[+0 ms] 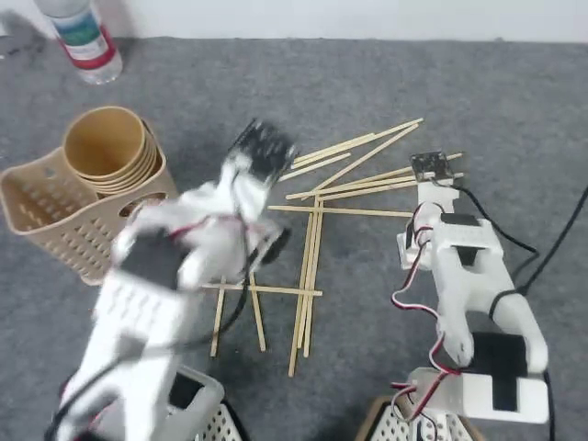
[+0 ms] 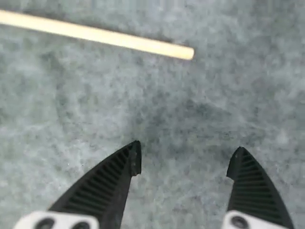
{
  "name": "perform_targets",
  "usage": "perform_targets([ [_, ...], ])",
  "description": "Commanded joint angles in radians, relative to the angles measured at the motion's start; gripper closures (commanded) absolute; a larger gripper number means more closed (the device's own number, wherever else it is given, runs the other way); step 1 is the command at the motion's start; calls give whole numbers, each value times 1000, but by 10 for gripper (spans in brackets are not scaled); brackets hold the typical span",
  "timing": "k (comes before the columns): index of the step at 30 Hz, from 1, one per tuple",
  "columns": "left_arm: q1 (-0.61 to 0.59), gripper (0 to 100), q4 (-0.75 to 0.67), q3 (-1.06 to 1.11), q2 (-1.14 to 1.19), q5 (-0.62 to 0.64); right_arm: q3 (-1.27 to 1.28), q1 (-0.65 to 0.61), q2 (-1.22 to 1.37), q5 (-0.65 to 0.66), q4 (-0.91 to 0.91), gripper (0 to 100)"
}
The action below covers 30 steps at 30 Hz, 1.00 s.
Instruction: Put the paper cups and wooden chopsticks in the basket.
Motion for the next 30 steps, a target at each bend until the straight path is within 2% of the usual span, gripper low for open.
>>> perform_targets([
  [1,35,786,-137,-97,330,224,0,16,-50,-12,-21,700],
  [5,31,786,-173,-209,617,322,2,38,-50,-14,-21,700],
  [12,34,786,-155,-437,965,325,2,35,-50,-41,-21,700],
  [20,28,787,-169,-519,1160,330,2,30,-50,-43,-25,700],
  [30,89,787,-163,-522,1240,347,2,30,-50,-44,-27,700],
])
